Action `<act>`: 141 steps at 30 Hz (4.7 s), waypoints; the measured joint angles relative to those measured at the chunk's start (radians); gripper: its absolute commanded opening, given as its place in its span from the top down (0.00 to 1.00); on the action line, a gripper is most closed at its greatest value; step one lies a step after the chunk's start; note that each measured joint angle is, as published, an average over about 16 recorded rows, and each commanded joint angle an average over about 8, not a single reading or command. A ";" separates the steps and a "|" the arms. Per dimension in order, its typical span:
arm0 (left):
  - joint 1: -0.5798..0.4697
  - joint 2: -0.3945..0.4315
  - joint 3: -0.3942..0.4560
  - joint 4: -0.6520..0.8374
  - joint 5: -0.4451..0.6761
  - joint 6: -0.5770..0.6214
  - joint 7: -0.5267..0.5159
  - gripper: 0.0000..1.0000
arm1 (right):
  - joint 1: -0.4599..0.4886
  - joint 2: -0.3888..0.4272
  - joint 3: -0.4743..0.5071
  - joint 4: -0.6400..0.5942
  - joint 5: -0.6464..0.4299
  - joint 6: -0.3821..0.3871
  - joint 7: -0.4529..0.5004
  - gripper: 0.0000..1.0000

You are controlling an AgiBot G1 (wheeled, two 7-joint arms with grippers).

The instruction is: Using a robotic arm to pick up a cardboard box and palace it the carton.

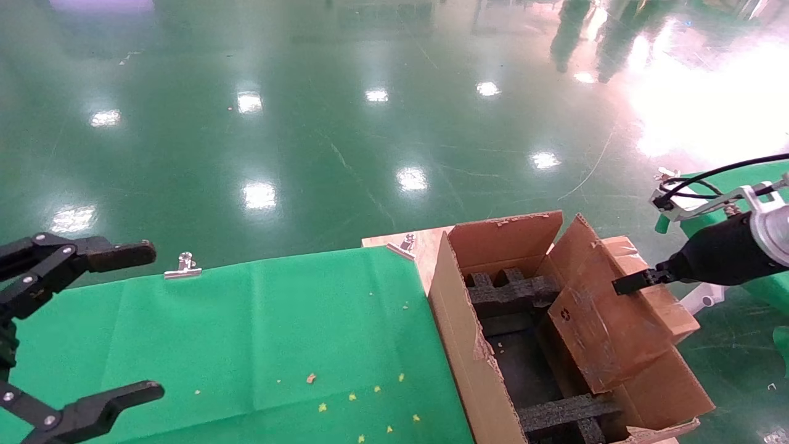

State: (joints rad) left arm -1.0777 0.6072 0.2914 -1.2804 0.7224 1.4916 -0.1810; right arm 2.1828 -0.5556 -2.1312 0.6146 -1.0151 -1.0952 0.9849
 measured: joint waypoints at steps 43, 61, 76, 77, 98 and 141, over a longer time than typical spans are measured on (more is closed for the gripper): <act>-0.001 -0.001 0.002 0.000 -0.002 -0.001 0.001 0.00 | -0.173 -0.096 -0.111 0.201 -0.168 0.348 0.444 1.00; -0.001 -0.001 0.004 0.000 -0.002 -0.002 0.002 0.00 | -0.330 -0.172 -0.061 0.054 -0.063 0.348 0.319 1.00; -0.001 -0.002 0.004 0.000 -0.003 -0.002 0.002 0.00 | -0.392 -0.193 -0.035 -0.015 -0.015 0.325 0.252 0.29; -0.001 -0.002 0.004 0.000 -0.003 -0.002 0.002 0.00 | -0.394 -0.193 -0.034 -0.017 -0.013 0.325 0.251 0.16; -0.001 -0.002 0.005 0.001 -0.003 -0.002 0.003 0.00 | -0.384 -0.189 -0.031 -0.013 -0.011 0.322 0.245 0.00; -0.001 -0.003 0.007 0.001 -0.005 -0.003 0.004 0.00 | 0.055 0.146 0.167 0.695 0.032 0.481 0.071 0.00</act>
State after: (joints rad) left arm -1.0792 0.6045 0.2981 -1.2791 0.7178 1.4887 -0.1773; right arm 2.2376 -0.4094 -1.9642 1.3096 -0.9835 -0.6146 1.0564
